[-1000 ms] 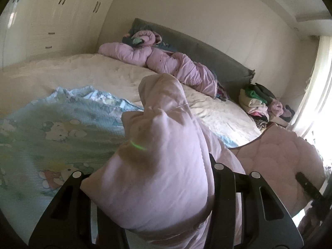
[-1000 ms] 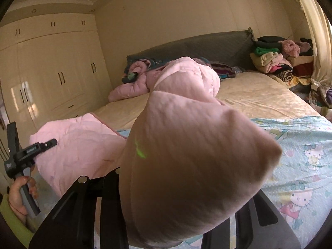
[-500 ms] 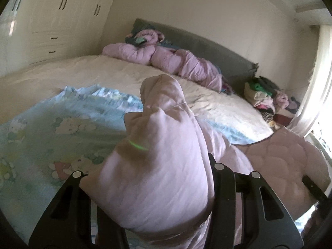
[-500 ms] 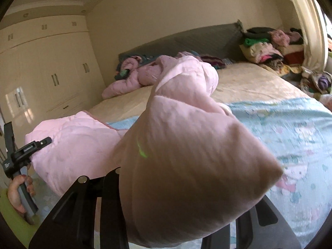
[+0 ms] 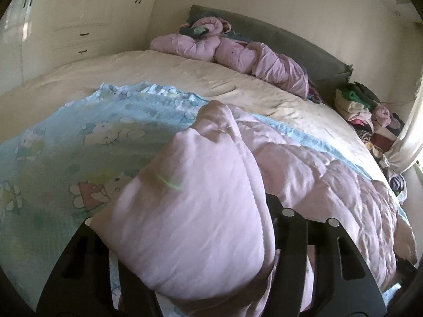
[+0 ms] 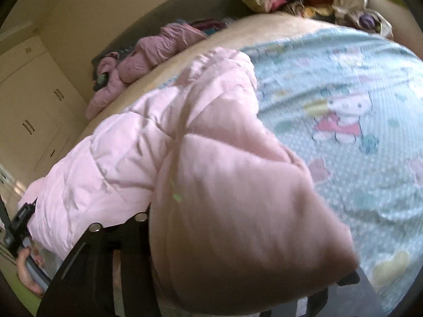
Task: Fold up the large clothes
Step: 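Lower the folded end onto the bundle and open both grippers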
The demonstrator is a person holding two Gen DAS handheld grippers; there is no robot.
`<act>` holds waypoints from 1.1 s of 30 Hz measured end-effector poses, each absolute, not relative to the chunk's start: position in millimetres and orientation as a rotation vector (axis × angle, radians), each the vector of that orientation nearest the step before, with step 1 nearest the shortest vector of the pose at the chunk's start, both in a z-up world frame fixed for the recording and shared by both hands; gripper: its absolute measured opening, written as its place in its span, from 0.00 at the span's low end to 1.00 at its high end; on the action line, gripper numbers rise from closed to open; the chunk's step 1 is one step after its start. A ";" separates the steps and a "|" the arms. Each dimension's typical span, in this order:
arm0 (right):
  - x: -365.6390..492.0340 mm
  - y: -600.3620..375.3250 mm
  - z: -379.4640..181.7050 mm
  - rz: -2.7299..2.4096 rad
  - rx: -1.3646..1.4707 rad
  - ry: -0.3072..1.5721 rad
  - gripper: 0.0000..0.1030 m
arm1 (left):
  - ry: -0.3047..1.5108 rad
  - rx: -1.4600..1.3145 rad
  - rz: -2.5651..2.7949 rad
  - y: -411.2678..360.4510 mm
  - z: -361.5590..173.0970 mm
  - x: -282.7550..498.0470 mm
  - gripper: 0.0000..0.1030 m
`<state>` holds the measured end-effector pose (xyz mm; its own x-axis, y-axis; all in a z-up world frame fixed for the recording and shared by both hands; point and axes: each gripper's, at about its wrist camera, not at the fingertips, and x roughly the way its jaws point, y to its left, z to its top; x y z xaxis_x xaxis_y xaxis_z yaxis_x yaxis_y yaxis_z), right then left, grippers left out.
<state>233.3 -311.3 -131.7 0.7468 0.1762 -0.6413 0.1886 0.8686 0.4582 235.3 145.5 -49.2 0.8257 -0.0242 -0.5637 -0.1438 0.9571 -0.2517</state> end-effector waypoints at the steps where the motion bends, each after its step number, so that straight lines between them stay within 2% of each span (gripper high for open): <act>1: 235.7 -312.2 -134.9 -0.007 0.554 0.748 0.58 | 0.602 -0.294 0.068 147.1 -51.2 234.9 0.49; 2: 238.6 -316.6 -138.5 -0.007 0.580 0.767 0.63 | 0.610 -0.298 0.070 148.9 -53.3 234.7 0.50; 3: 239.9 -320.2 -140.3 -0.010 0.596 0.777 0.72 | 0.615 -0.301 0.072 149.9 -54.2 234.9 0.52; 8: 234.1 -328.4 -139.1 -0.051 0.624 0.806 0.93 | 0.635 -0.323 0.080 156.8 -59.6 230.0 0.61; 16: 207.0 -340.4 -122.8 -0.080 0.595 0.786 0.96 | 0.674 -0.366 0.072 169.2 -62.8 216.2 0.69; 18: 199.8 -340.6 -116.1 -0.090 0.578 0.774 0.96 | 0.678 -0.344 0.111 170.0 -60.2 211.5 0.88; 19: 195.4 -340.5 -113.5 -0.094 0.573 0.767 0.96 | 0.675 -0.327 0.127 170.1 -58.6 207.5 0.90; 33: 140.7 -321.8 -46.8 -0.049 0.403 0.620 0.96 | 0.590 -0.278 0.137 172.9 -23.5 151.0 0.91</act>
<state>140.7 -321.8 -46.8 0.8151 0.0747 -0.5745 0.1641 0.9213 0.3526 151.0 172.9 -23.5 0.8234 0.0481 -0.5654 -0.2060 0.9538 -0.2188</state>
